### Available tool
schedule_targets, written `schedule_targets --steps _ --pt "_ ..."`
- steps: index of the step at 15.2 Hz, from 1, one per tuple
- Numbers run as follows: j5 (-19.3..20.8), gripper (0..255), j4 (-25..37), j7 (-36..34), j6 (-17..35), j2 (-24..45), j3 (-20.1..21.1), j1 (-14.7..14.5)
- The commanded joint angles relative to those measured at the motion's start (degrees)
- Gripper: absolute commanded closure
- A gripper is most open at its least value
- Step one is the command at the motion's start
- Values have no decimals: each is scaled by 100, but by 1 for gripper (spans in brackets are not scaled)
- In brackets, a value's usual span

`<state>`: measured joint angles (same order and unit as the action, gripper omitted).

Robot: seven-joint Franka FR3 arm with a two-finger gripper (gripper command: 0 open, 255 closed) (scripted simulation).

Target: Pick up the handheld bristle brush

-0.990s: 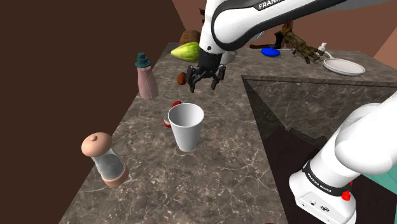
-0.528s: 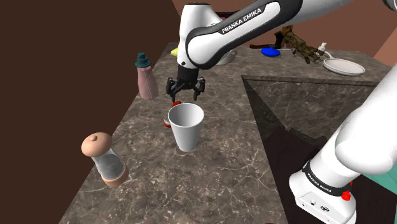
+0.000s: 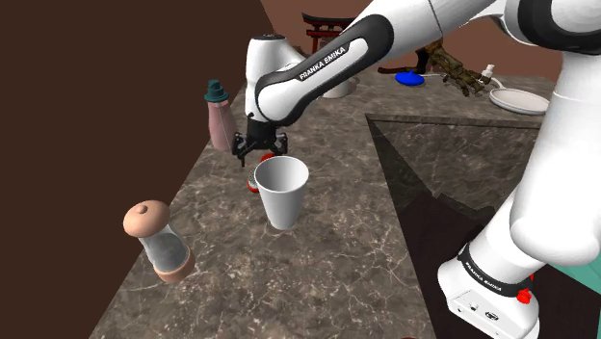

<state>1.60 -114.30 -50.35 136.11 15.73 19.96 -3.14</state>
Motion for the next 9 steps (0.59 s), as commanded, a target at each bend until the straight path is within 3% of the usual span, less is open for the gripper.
schedule_targets --steps 1,6,7,9 --pt "47 0 -34 -29 142 113 -22 -16" --pt "121 0 -105 -66 375 283 -56 -45" --pt "122 255 -100 -68 374 286 -57 -47" --pt "119 255 -103 -63 372 280 -56 -43"
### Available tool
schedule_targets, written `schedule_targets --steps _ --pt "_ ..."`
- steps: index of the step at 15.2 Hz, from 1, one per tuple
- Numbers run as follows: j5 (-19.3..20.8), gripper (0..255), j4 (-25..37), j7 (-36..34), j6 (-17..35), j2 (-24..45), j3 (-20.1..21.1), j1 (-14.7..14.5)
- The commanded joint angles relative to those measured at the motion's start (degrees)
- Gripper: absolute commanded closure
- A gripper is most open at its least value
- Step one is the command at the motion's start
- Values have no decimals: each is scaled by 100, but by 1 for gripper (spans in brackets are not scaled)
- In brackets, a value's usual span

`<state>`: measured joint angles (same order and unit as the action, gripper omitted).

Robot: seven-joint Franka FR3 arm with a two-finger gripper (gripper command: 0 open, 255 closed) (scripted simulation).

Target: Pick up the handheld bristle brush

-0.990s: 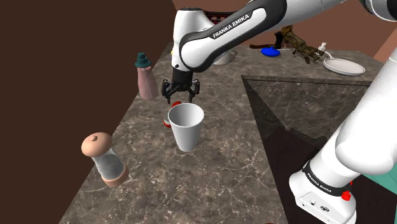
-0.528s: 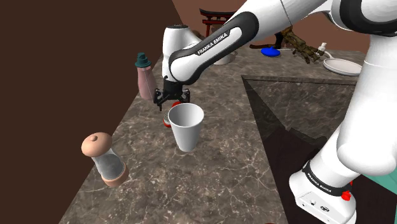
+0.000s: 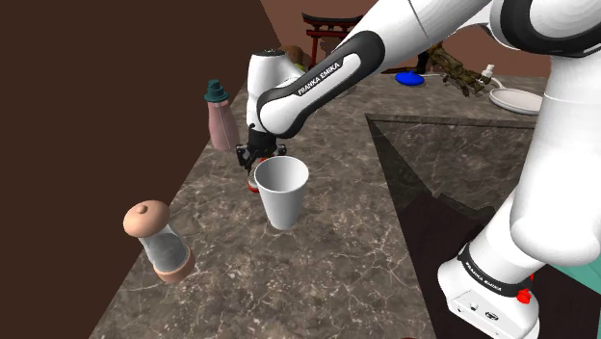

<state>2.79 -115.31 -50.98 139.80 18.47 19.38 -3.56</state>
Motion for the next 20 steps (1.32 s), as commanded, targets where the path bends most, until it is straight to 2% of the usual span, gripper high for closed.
schedule_targets --steps 1,7,20 --pt "0 255 -2 0 1 5 1 -1" --pt "2 255 -4 -3 6 8 1 -4" --pt "-239 255 331 110 -861 -552 98 83"
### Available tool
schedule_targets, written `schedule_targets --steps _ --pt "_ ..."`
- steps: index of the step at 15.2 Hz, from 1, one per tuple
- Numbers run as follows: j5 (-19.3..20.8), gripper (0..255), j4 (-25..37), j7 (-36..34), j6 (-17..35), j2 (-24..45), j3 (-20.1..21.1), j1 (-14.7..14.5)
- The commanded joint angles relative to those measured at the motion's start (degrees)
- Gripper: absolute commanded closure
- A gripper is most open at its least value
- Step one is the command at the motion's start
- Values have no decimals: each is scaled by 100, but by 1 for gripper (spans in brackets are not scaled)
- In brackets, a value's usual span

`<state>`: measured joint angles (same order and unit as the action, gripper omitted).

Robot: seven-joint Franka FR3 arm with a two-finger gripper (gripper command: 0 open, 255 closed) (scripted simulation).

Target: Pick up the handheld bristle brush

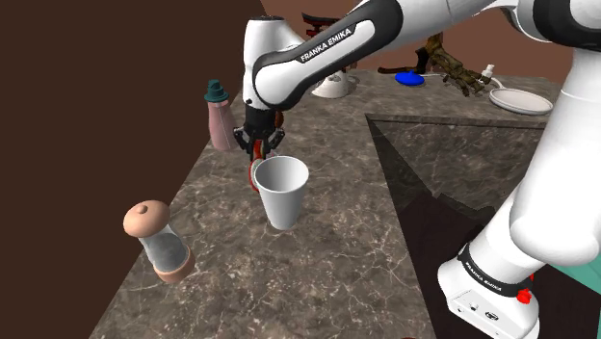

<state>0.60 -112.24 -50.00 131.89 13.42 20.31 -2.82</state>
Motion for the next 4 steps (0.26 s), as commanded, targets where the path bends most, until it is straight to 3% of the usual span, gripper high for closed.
schedule_targets --steps 1,4 --pt "-35 255 59 19 -139 -83 10 13" --pt "-52 255 100 26 -218 -123 14 18"
